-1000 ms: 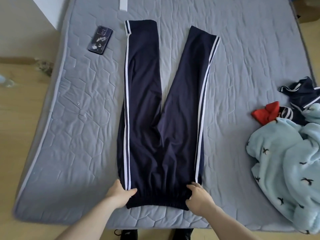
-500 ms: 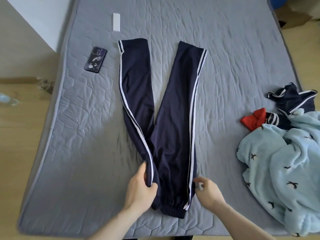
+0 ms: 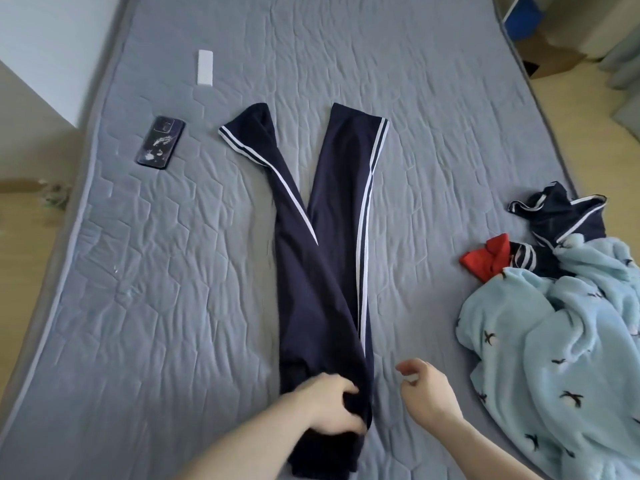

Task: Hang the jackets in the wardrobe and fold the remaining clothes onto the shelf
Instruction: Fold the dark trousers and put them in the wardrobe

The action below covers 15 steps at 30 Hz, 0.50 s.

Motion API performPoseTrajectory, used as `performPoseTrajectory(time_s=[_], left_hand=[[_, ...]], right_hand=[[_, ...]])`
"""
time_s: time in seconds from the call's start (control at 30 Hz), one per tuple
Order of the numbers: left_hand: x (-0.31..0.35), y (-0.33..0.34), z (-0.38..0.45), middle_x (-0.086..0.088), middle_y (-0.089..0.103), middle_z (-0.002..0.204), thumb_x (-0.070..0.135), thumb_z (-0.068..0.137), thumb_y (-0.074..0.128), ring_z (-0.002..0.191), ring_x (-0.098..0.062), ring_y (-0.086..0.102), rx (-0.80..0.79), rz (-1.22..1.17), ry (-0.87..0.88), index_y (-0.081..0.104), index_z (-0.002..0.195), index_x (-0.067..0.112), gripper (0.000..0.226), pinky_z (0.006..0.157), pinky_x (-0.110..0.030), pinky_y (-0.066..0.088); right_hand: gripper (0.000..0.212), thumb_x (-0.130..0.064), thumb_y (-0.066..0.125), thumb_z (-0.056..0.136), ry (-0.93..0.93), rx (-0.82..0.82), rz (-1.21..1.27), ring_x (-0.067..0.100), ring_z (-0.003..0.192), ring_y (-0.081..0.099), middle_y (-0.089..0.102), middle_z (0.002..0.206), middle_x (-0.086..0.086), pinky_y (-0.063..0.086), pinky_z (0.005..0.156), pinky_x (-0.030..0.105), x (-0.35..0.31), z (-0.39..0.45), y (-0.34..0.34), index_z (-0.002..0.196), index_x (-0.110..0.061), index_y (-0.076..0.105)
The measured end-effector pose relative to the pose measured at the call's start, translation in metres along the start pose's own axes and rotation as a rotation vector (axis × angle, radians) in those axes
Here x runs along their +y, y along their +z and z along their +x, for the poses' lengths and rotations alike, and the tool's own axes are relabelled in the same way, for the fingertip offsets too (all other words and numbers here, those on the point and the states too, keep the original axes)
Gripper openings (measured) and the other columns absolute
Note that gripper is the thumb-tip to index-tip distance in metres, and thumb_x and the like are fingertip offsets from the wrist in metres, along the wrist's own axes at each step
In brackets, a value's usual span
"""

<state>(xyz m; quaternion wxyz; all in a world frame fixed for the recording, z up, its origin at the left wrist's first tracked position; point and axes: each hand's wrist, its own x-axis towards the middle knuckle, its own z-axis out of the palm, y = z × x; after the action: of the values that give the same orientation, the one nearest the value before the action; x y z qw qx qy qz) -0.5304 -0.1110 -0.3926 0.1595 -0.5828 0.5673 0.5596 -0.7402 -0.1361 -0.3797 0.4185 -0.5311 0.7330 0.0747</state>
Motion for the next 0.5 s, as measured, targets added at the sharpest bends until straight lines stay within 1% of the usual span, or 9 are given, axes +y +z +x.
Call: performPoseTrajectory(time_s=[0.03, 0.07, 0.1, 0.13, 0.17, 0.2, 0.3, 0.4, 0.5], left_hand=[[-0.01, -0.013, 0.007, 0.011, 0.072, 0.118, 0.068, 0.061, 0.066, 0.111, -0.013, 0.066, 0.067, -0.052, -0.014, 0.064, 0.13, 0.038, 0.076, 0.095, -0.025, 0.051], [-0.021, -0.029, 0.013, 0.014, 0.075, 0.103, 0.064, 0.064, 0.065, 0.102, -0.01, 0.069, 0.18, -0.095, -0.036, 0.071, 0.117, 0.037, 0.06, 0.09, -0.023, 0.053], [-0.034, -0.048, 0.02, 0.015, 0.074, 0.092, 0.056, 0.068, 0.064, 0.095, -0.011, 0.07, 0.309, -0.128, -0.062, 0.074, 0.106, 0.034, 0.045, 0.087, -0.024, 0.054], [-0.048, -0.069, 0.026, 0.014, 0.07, 0.087, 0.048, 0.072, 0.064, 0.093, -0.013, 0.069, 0.422, -0.156, -0.091, 0.074, 0.1, 0.033, 0.032, 0.086, -0.027, 0.054], [-0.062, -0.09, 0.032, 0.014, 0.067, 0.092, 0.042, 0.076, 0.064, 0.096, -0.016, 0.068, 0.519, -0.172, -0.126, 0.072, 0.1, 0.032, 0.027, 0.088, -0.03, 0.054], [-0.077, -0.112, 0.038, 0.01, 0.063, 0.104, 0.039, 0.08, 0.065, 0.102, -0.019, 0.066, 0.595, -0.163, -0.168, 0.07, 0.107, 0.032, 0.028, 0.092, -0.032, 0.053], [-0.115, -0.167, 0.064, -0.003, 0.049, 0.139, 0.044, 0.087, 0.065, 0.126, -0.027, 0.054, 0.713, -0.106, -0.311, 0.056, 0.134, 0.023, 0.053, 0.102, -0.036, 0.045], [-0.137, -0.202, 0.094, -0.009, 0.03, 0.158, 0.051, 0.088, 0.064, 0.143, -0.033, 0.035, 0.706, -0.078, -0.399, 0.042, 0.15, 0.019, 0.074, 0.115, -0.039, 0.032], [-0.145, -0.226, 0.123, -0.008, 0.004, 0.169, 0.063, 0.087, 0.063, 0.153, -0.039, 0.011, 0.689, -0.123, -0.487, 0.021, 0.16, 0.023, 0.093, 0.123, -0.047, 0.019]], right_hand=[[0.037, -0.006, 0.049, 0.089, -0.016, -0.001, 0.011, 0.013, 0.1, 0.061, 0.065, 0.121, -0.005, 0.045, 0.084, 0.024, -0.006, 0.005, 0.002, 0.117, -0.021, 0.067], [0.035, -0.007, 0.05, 0.089, -0.032, 0.0, 0.029, 0.012, 0.098, 0.063, 0.065, 0.12, -0.005, 0.047, 0.083, 0.024, -0.013, 0.011, 0.005, 0.115, -0.023, 0.067], [0.033, -0.008, 0.051, 0.089, -0.047, 0.001, 0.052, 0.011, 0.095, 0.064, 0.066, 0.117, -0.006, 0.05, 0.083, 0.025, -0.021, 0.018, 0.008, 0.113, -0.025, 0.066], [0.031, -0.01, 0.052, 0.09, -0.061, 0.001, 0.08, 0.011, 0.093, 0.064, 0.066, 0.115, -0.007, 0.052, 0.083, 0.027, -0.031, 0.025, 0.011, 0.113, -0.026, 0.065], [0.03, -0.013, 0.054, 0.09, -0.077, 0.004, 0.109, 0.011, 0.091, 0.065, 0.065, 0.112, -0.008, 0.054, 0.083, 0.028, -0.043, 0.033, 0.015, 0.114, -0.028, 0.064], [0.03, -0.016, 0.056, 0.09, -0.101, 0.015, 0.138, 0.01, 0.091, 0.065, 0.065, 0.111, -0.009, 0.054, 0.084, 0.029, -0.055, 0.042, 0.019, 0.117, -0.028, 0.064], [0.036, -0.026, 0.064, 0.093, -0.194, 0.077, 0.234, 0.004, 0.1, 0.06, 0.061, 0.119, -0.014, 0.048, 0.087, 0.023, -0.096, 0.072, 0.03, 0.128, -0.031, 0.059], [0.043, -0.032, 0.067, 0.093, -0.261, 0.13, 0.341, 0.001, 0.104, 0.057, 0.06, 0.122, -0.018, 0.043, 0.088, 0.019, -0.14, 0.104, 0.035, 0.135, -0.031, 0.056], [0.044, -0.034, 0.064, 0.096, -0.3, 0.17, 0.38, 0.005, 0.114, 0.057, 0.06, 0.129, -0.015, 0.044, 0.095, 0.021, -0.176, 0.139, 0.039, 0.139, -0.027, 0.055]])
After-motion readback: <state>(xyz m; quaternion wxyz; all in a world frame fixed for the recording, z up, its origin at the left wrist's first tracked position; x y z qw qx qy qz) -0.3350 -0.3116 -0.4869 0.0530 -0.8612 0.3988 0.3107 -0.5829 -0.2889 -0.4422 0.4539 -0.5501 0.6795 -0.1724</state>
